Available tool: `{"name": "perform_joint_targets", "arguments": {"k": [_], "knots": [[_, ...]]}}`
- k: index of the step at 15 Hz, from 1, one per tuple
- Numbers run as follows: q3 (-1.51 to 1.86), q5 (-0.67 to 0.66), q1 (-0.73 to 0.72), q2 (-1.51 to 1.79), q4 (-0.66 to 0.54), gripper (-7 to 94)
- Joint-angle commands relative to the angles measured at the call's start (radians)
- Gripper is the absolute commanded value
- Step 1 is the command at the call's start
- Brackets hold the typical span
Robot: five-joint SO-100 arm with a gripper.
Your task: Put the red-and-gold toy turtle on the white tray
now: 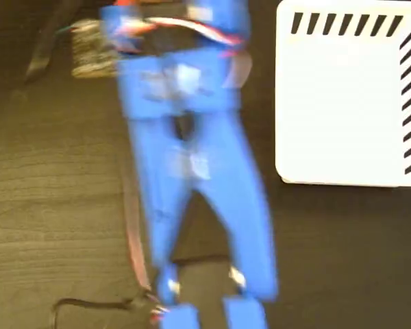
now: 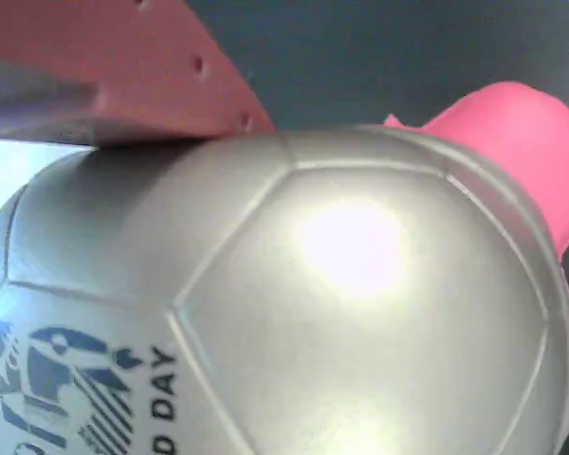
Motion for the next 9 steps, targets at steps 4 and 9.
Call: {"name": "perform_joint_targets", "arguments": {"k": [4, 9], "knots": [[-0.087, -0.110, 0.357, 0.071, 0.029, 0], [-0.141, -0.259, 0.469, -0.029, 0.071, 0]]}}
